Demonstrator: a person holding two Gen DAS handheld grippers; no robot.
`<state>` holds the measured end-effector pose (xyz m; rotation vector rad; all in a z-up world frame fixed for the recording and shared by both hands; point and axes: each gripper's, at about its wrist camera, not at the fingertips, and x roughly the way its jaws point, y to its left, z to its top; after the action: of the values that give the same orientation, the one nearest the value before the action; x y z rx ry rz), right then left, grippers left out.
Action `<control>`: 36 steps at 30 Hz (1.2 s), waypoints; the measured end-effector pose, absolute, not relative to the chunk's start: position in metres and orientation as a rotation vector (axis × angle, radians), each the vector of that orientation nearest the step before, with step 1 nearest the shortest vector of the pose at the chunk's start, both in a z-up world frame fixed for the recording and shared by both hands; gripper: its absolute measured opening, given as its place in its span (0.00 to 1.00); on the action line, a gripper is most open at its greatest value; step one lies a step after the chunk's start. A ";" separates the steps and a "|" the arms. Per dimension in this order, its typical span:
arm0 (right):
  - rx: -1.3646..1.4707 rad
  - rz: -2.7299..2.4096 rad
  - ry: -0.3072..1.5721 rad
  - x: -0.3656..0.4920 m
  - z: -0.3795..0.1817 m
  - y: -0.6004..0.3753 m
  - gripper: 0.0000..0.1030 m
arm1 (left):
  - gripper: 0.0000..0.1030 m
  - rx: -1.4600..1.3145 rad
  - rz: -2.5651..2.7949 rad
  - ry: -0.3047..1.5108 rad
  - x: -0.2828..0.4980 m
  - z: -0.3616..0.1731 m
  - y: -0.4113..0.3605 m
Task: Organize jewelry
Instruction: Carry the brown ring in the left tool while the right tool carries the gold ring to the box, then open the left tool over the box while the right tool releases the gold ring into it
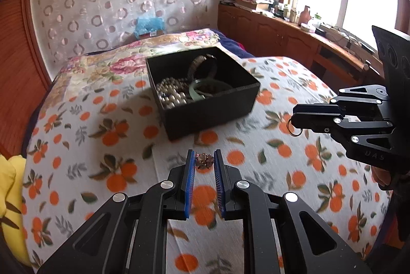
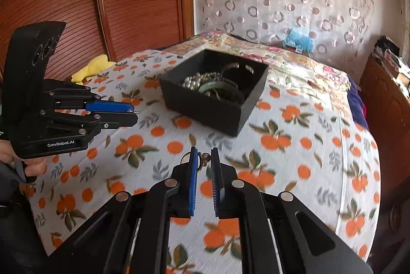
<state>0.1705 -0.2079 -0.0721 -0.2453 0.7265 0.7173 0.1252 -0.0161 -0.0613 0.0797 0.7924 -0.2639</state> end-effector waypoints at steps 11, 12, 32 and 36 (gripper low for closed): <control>-0.258 0.729 0.651 0.219 -0.039 -0.186 0.11 | 0.13 0.076 -0.250 0.768 0.156 -0.046 -0.007; -0.255 0.730 0.651 0.223 -0.039 -0.185 0.11 | 0.13 0.074 -0.249 0.765 0.158 -0.045 -0.005; -0.143 0.735 0.667 0.258 -0.070 -0.174 0.11 | 0.13 0.075 -0.251 0.750 0.208 -0.038 -0.005; -0.120 0.741 0.651 0.259 -0.068 -0.178 0.12 | 0.13 0.083 -0.248 0.746 0.220 -0.037 -0.008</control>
<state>0.2587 -0.1781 -0.0676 -0.1195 0.6511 0.7410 0.2202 -0.0080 -0.0370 0.0832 0.7455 -0.2481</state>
